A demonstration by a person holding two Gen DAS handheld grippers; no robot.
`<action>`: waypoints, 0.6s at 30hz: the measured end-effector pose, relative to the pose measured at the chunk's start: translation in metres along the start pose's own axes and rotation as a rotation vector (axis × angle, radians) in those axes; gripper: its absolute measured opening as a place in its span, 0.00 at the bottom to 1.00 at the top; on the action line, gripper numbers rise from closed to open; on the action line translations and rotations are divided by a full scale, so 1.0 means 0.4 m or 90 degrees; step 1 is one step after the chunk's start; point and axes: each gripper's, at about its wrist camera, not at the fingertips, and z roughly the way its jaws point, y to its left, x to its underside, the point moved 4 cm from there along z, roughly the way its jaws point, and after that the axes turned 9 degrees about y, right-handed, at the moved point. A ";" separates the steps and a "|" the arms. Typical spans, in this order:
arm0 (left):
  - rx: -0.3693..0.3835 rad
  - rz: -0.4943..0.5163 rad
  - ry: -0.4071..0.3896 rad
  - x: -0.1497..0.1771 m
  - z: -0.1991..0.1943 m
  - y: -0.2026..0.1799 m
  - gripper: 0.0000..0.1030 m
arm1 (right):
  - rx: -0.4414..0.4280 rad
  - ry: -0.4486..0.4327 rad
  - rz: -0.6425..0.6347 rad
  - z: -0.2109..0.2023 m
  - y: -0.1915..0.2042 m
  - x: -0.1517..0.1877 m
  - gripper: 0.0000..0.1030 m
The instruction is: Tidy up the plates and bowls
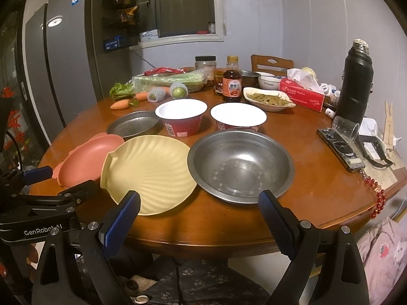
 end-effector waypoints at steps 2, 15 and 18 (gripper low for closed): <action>0.001 -0.001 -0.001 0.000 0.000 0.000 0.99 | -0.003 0.002 0.000 0.002 0.000 0.000 0.92; 0.000 0.002 0.000 0.001 0.000 0.000 0.99 | -0.002 0.003 0.002 0.009 -0.002 0.000 0.91; -0.001 0.002 -0.001 0.001 0.000 0.000 0.99 | -0.003 0.002 0.001 0.007 0.000 -0.001 0.91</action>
